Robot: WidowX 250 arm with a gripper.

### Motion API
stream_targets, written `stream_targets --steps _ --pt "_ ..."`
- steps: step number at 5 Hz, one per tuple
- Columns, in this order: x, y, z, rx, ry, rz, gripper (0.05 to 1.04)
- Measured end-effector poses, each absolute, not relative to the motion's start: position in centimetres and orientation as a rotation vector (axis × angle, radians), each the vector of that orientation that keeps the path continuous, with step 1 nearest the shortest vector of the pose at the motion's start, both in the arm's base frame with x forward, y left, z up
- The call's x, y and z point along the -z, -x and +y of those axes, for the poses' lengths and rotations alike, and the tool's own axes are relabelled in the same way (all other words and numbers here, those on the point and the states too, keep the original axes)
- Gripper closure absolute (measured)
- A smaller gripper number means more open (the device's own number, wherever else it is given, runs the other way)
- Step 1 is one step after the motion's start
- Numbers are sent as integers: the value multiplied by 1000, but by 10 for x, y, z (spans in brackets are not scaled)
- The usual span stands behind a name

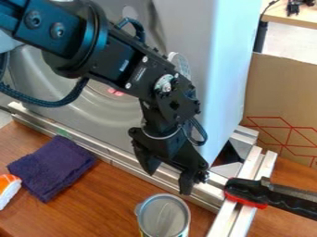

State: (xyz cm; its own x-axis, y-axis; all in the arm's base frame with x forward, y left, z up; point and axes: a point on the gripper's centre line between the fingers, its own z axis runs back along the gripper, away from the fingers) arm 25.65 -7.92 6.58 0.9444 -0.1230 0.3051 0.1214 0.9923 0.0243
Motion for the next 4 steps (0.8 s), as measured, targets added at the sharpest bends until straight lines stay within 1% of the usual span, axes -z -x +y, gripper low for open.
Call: stream_targets --steps 2,3,4 --pt "-41 -257 -86 95 52 -282 83" --pt "-34 -260 -86 84 63 -279 83" --pt "-26 -258 -89 74 90 -279 83"
